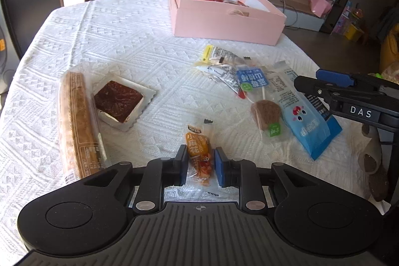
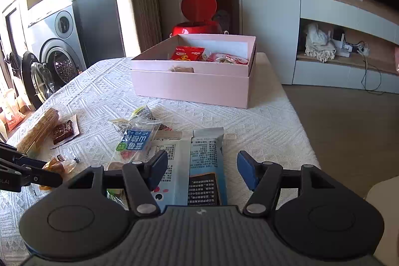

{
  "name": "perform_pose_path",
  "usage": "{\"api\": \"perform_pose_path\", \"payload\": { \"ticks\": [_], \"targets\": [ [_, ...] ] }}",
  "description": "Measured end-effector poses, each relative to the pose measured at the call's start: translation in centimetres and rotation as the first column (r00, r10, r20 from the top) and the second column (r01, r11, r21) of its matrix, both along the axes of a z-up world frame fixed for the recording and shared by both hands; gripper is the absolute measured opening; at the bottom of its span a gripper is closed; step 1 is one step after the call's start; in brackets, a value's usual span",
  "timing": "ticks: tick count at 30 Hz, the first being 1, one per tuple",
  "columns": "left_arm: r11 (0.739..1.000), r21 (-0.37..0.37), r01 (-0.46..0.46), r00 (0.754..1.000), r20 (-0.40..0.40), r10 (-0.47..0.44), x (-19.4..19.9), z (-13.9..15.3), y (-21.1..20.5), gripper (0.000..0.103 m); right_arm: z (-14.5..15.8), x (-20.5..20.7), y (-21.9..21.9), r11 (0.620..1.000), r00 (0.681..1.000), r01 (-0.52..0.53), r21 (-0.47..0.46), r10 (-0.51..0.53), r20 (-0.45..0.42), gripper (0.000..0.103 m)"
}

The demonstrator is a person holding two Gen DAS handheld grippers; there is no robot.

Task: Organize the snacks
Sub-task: 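Grasp the small orange packet with the left tool while the right tool grasps the blue-label cookie packet, then drop the orange packet into the pink box while the right tool drops the cookie packet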

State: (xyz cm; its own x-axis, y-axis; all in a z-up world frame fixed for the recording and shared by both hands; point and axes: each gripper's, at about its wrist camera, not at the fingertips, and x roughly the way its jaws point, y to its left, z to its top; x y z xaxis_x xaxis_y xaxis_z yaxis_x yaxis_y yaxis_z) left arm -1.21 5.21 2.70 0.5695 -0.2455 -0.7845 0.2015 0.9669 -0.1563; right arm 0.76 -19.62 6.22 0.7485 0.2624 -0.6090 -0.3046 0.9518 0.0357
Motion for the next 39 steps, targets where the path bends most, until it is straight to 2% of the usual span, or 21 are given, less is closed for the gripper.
{"api": "perform_pose_path", "payload": {
  "ticks": [2,6,8,11,15,17,18,24,27,32,35,37,39],
  "targets": [
    [1.000,0.006,-0.002,1.000,0.011,0.002,-0.2,-0.1,-0.2,0.026,0.9,-0.5,0.7,0.998,0.998,-0.059,0.004,0.059,0.011,0.062],
    [1.000,-0.022,-0.013,1.000,0.013,0.013,-0.4,-0.3,0.1,0.026,1.0,-0.7,3.5,0.977,0.974,-0.213,0.020,0.214,-0.071,0.047],
    [0.998,-0.046,-0.034,0.999,0.005,0.034,-0.4,-0.4,0.5,0.027,0.1,-0.2,5.0,0.971,0.966,-0.237,-0.011,0.235,-0.112,0.044],
    [0.996,-0.065,-0.059,0.998,0.000,0.059,-0.4,-0.4,0.9,0.026,-0.4,-0.2,6.7,0.966,0.966,-0.248,-0.079,0.240,-0.091,0.044],
    [0.998,-0.039,-0.056,0.998,0.016,0.056,-0.7,-0.4,0.3,0.026,-1.1,0.6,7.8,0.955,0.945,-0.290,-0.057,0.277,-0.171,0.043],
    [0.998,-0.040,-0.053,0.998,0.026,0.054,-0.8,-0.5,0.4,0.026,-1.6,0.2,8.3,0.950,0.947,-0.299,-0.089,0.284,-0.149,0.043],
    [0.997,-0.047,-0.056,0.998,0.029,0.057,-0.9,-0.5,0.5,0.026,-1.7,0.1,8.3,0.948,0.946,-0.305,-0.096,0.290,-0.142,0.039],
    [0.990,-0.109,-0.092,0.995,0.031,0.096,-1.1,-0.9,1.2,0.026,-1.4,0.4,7.6,0.951,0.946,-0.297,-0.086,0.281,-0.161,0.035],
    [0.990,-0.112,-0.082,0.996,0.036,0.087,-1.2,-1.0,1.2,0.026,-0.8,0.0,7.2,0.954,0.950,-0.288,-0.085,0.273,-0.151,0.035],
    [0.983,-0.160,-0.086,0.995,0.041,0.093,-1.5,-1.2,1.8,0.026,0.7,-1.0,5.8,0.963,0.961,-0.262,-0.061,0.255,-0.107,0.035],
    [0.969,-0.229,-0.097,0.994,0.018,0.104,-1.4,-0.6,2.0,0.024,2.4,-1.8,4.0,0.973,0.973,-0.227,-0.039,0.225,-0.054,0.035],
    [0.965,-0.254,-0.068,0.992,0.086,0.092,-1.5,1.0,1.7,0.024,3.4,-2.2,2.6,0.981,0.982,-0.189,-0.037,0.188,-0.009,0.035],
    [0.967,-0.252,-0.035,0.973,0.211,0.090,-1.3,4.4,1.1,0.024,4.1,-2.5,1.2,0.989,0.990,-0.140,-0.042,0.141,0.029,0.035]
  ]
}}
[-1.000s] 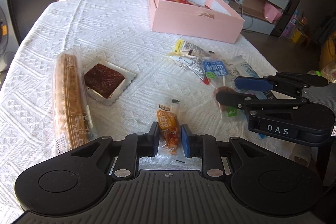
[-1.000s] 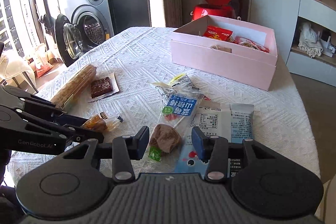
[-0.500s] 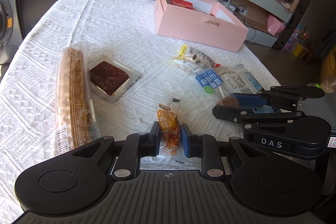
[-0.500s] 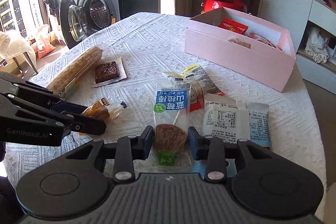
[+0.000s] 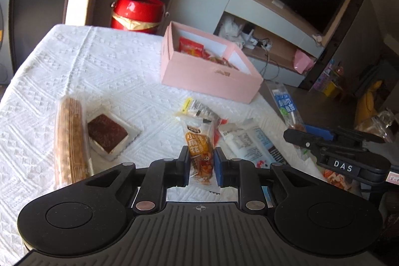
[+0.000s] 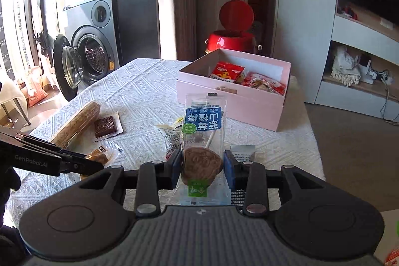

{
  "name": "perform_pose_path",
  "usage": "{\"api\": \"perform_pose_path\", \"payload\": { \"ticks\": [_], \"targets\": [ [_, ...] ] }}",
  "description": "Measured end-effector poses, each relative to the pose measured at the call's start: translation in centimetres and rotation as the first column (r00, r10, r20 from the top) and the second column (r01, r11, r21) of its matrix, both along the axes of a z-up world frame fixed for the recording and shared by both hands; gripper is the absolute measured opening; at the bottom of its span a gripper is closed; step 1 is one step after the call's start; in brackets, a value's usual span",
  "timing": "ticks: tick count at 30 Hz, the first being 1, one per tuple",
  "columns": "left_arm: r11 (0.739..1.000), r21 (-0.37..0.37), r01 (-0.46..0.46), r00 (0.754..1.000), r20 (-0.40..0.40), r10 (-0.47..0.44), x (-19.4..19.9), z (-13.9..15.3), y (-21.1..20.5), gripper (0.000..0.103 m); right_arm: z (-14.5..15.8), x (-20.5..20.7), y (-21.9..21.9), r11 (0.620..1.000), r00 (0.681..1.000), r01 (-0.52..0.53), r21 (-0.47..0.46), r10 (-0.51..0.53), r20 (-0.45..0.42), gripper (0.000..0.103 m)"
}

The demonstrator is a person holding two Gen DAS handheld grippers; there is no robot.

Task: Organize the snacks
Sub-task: 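Drop the orange packet into the pink box while the right tool drops the cookie packet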

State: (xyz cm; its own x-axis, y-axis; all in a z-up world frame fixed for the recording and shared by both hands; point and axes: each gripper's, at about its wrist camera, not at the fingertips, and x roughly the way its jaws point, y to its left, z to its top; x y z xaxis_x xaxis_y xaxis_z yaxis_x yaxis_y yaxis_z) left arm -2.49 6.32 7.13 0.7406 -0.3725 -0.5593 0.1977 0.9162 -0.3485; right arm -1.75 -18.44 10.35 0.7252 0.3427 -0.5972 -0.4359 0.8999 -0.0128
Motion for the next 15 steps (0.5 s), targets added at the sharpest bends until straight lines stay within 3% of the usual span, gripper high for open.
{"api": "perform_pose_path", "payload": {
  "ticks": [3,7,11,15],
  "targets": [
    [1.000,0.027,0.009,0.987,0.158,-0.013,1.6,4.9,-1.1,0.024,0.5,0.1,-2.1,0.997,0.997,0.073,0.005,-0.073,0.028,0.035],
    [0.996,0.064,0.069,0.960,0.269,-0.083,8.0,11.0,-4.1,0.024,0.6,0.8,-4.1,0.990,0.991,0.135,0.031,-0.136,0.017,0.035],
    [0.998,-0.007,0.067,0.977,0.202,-0.064,16.9,11.5,-5.8,0.026,0.4,1.2,-4.3,0.989,0.990,0.141,0.040,-0.141,0.006,0.035],
    [0.995,-0.075,0.064,0.986,0.156,-0.052,18.2,9.1,-4.8,0.026,0.3,0.7,-4.6,0.990,0.990,0.138,0.029,-0.138,0.019,0.035]
  ]
}}
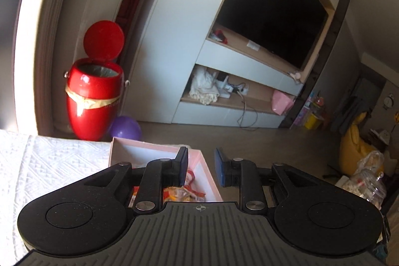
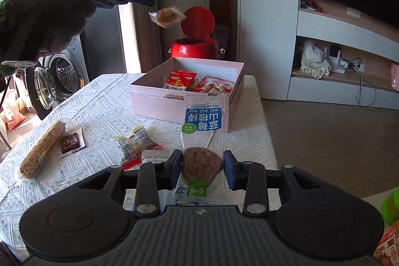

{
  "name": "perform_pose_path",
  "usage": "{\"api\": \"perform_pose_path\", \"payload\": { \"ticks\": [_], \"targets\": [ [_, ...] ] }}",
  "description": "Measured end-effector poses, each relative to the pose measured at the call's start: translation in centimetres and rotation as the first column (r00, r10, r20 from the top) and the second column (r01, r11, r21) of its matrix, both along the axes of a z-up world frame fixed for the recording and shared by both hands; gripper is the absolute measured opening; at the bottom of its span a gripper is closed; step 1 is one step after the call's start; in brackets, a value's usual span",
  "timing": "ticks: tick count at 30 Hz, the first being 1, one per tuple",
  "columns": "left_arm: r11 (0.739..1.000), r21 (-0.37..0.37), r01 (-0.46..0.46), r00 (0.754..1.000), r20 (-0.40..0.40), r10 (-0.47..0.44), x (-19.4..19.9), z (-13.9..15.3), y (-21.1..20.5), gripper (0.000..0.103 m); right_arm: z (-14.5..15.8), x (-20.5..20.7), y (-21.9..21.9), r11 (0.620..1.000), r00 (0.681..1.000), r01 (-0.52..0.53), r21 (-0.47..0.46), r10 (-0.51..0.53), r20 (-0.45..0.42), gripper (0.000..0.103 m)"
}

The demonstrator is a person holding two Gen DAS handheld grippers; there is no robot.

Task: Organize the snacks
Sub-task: 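Drop the orange packet into the pink box while the right tool drops the cookie packet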

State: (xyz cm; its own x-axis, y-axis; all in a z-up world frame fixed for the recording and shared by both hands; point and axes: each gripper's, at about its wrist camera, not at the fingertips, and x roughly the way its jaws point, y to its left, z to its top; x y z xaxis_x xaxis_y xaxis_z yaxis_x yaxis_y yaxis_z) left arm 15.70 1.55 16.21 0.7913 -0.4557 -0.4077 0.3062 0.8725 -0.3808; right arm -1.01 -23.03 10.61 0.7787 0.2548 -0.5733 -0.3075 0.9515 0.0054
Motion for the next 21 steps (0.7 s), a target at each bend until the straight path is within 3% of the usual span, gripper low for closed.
{"api": "perform_pose_path", "payload": {
  "ticks": [2,5,8,11,14,17,19,21],
  "targets": [
    [1.000,0.007,-0.008,1.000,-0.006,0.008,-2.0,-1.7,1.4,0.026,-0.2,0.3,-0.7,1.000,1.000,0.023,-0.009,-0.023,-0.008,0.035],
    [0.995,0.097,-0.033,0.999,-0.033,0.036,-6.5,-4.5,3.2,0.026,-0.4,1.6,-1.5,0.998,0.997,0.060,0.002,-0.059,-0.042,0.035],
    [0.989,0.146,-0.021,0.995,-0.094,0.035,-11.2,-7.2,4.8,0.026,0.6,3.0,-1.5,0.999,0.999,0.043,0.023,-0.043,-0.019,0.035],
    [0.990,0.142,-0.014,0.989,-0.145,0.034,-14.4,-9.3,5.6,0.026,3.3,5.4,-0.5,1.000,0.998,0.002,0.017,-0.003,0.057,0.035],
    [0.986,0.159,-0.045,0.978,-0.193,0.075,-15.4,-10.6,6.5,0.026,8.1,10.2,1.5,0.999,0.987,-0.040,0.009,0.038,0.157,0.036],
    [0.957,0.263,-0.122,0.973,-0.158,0.168,-16.7,-10.6,7.2,0.026,11.5,15.3,3.8,0.998,0.984,-0.059,-0.016,0.061,0.167,0.048],
    [0.936,0.309,-0.169,0.968,-0.124,0.216,-17.4,-10.4,8.3,0.026,12.0,17.3,5.3,0.999,0.988,-0.018,-0.051,0.025,0.155,0.049],
    [0.926,0.304,-0.226,0.953,-0.126,0.274,-17.7,-10.3,10.0,0.026,11.2,17.7,6.3,0.998,0.993,-0.022,-0.054,0.028,0.115,0.049]
  ]
}}
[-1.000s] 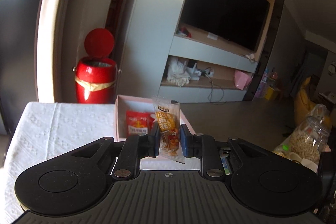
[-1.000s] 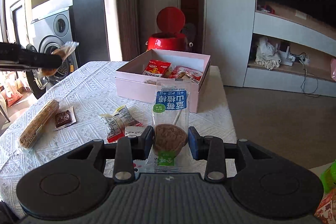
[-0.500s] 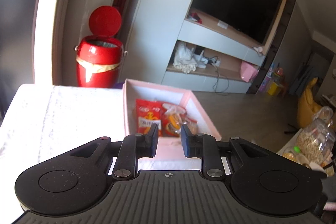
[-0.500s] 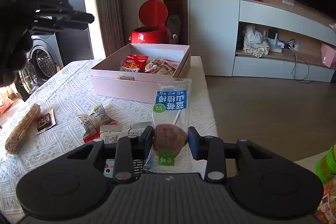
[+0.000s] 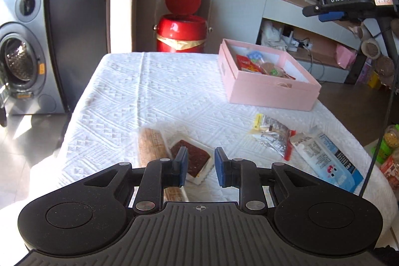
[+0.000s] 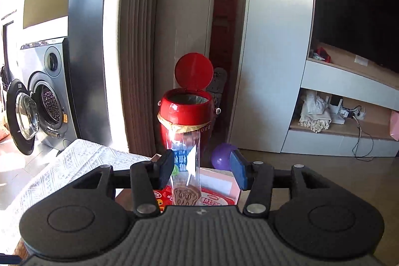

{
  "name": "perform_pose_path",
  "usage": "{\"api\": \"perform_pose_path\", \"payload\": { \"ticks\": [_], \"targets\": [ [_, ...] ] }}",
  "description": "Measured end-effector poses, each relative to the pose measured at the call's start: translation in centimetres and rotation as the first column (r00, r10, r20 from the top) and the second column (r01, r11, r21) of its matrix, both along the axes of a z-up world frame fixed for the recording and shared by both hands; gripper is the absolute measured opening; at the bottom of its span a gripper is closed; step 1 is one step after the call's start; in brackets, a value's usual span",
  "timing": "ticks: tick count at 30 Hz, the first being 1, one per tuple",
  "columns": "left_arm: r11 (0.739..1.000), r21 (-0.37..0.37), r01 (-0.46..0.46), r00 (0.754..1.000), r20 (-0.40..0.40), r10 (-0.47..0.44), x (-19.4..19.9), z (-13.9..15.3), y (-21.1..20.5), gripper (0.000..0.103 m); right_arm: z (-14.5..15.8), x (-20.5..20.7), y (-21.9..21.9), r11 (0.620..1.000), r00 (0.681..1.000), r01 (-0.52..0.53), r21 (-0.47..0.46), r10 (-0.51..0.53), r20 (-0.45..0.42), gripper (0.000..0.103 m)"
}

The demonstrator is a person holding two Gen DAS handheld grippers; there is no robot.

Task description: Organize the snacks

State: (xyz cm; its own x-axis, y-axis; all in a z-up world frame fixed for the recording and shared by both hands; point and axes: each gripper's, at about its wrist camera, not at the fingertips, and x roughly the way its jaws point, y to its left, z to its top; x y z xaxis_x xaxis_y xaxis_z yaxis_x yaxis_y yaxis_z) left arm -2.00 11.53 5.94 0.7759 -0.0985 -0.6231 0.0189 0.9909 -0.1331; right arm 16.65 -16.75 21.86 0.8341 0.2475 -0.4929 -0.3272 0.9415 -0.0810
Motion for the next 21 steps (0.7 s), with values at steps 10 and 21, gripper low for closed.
{"api": "perform_pose_path", "payload": {
  "ticks": [10,21],
  "targets": [
    [0.969,-0.115,-0.221,0.973,-0.092,0.211,-0.8,-1.2,6.0,0.026,-11.4,-8.4,10.7,0.894,0.842,-0.446,0.037,0.433,-0.320,0.051],
    [0.965,-0.138,-0.221,0.971,-0.121,0.205,-2.2,-2.2,6.7,0.026,-16.4,-10.9,17.5,0.841,0.778,-0.541,-0.006,0.498,-0.383,0.038]
  ]
}}
